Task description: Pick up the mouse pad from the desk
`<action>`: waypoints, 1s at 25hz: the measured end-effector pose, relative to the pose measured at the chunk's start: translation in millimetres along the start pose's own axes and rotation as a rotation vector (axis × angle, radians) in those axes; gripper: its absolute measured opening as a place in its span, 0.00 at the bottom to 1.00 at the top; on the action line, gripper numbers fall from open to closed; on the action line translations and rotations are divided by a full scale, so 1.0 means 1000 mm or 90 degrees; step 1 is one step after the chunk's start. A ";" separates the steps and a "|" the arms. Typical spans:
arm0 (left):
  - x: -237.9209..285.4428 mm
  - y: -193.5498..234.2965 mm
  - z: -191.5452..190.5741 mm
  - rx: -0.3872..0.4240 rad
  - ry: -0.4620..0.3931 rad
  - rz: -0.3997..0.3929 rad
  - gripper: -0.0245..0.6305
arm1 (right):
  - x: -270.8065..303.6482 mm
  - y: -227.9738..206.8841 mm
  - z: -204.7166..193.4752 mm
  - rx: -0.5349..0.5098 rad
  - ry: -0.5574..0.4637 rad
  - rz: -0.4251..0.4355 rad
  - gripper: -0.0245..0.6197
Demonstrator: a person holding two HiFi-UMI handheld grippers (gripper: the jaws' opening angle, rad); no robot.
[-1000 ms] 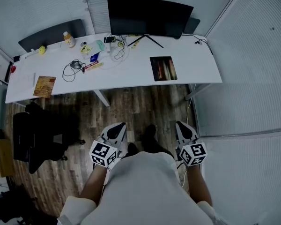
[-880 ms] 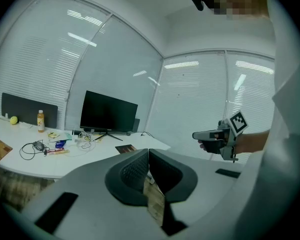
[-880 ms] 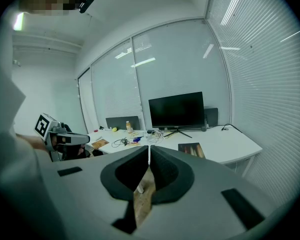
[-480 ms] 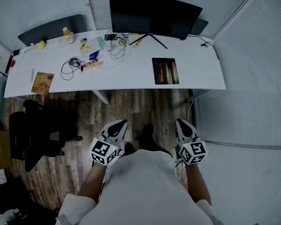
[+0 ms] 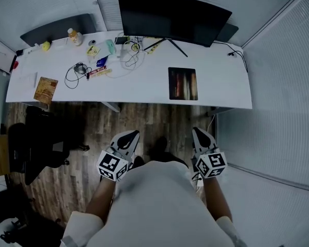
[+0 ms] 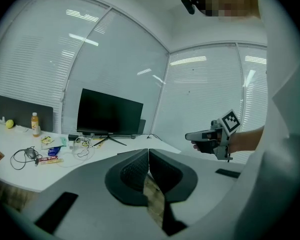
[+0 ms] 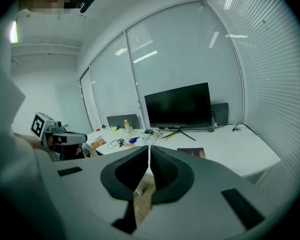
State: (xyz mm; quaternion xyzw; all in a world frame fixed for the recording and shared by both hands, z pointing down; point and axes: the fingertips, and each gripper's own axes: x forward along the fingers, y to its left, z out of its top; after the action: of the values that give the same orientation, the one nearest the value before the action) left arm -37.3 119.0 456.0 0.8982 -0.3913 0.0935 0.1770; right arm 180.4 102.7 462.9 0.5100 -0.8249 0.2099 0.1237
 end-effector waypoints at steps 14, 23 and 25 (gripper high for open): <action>0.084 -0.001 0.007 -0.043 0.020 0.058 0.07 | 0.061 -0.077 0.009 -0.010 0.050 0.080 0.09; 0.114 -0.001 0.005 -0.056 0.038 0.067 0.07 | 0.086 -0.097 0.002 -0.021 0.086 0.111 0.09; 0.116 0.002 0.004 -0.059 0.041 0.068 0.07 | 0.091 -0.098 0.000 -0.024 0.094 0.113 0.09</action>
State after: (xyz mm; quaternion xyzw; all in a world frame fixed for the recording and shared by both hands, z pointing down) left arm 39.2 38.7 488.7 0.8634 -0.4366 0.1137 0.2257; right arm 227.1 -7.3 522.2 0.4160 -0.8592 0.2411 0.1748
